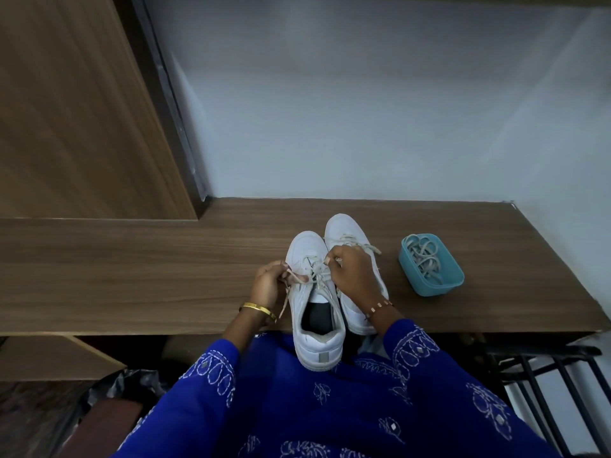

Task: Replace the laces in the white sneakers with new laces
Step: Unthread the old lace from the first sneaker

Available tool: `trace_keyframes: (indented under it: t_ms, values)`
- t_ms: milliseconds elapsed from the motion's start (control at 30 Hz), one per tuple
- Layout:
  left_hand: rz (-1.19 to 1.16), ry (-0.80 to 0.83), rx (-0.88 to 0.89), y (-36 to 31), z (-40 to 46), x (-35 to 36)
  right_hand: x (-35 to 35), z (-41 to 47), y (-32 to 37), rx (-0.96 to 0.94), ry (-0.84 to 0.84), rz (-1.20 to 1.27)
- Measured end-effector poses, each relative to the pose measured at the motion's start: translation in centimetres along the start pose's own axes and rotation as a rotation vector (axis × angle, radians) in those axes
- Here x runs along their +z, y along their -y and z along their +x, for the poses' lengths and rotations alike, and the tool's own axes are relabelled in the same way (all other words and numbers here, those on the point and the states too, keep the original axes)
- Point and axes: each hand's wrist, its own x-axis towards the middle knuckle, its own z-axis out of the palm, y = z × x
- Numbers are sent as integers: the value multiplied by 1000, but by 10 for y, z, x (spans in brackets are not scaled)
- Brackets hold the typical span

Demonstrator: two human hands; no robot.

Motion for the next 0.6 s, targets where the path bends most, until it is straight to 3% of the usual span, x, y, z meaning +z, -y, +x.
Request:
trace_keyframes:
  t_ms: [133,267,367,500,600]
  values:
    - [-213,-87,-137,0,2,-7,-9,1,5,143,-26,207]
    - [-203,-192,-122,-3,11,-16,-16,2,4,296,-124,433]
    - [159,-313,-13,-5,14,-14,-20,2,7,268,-160,373]
    - [921,-298,168,-2,17,-18,-21,2,8,16,-36,-277]
    - [1228,-292,305,5,15,-18,-8,0,3,-218,-21,-460]
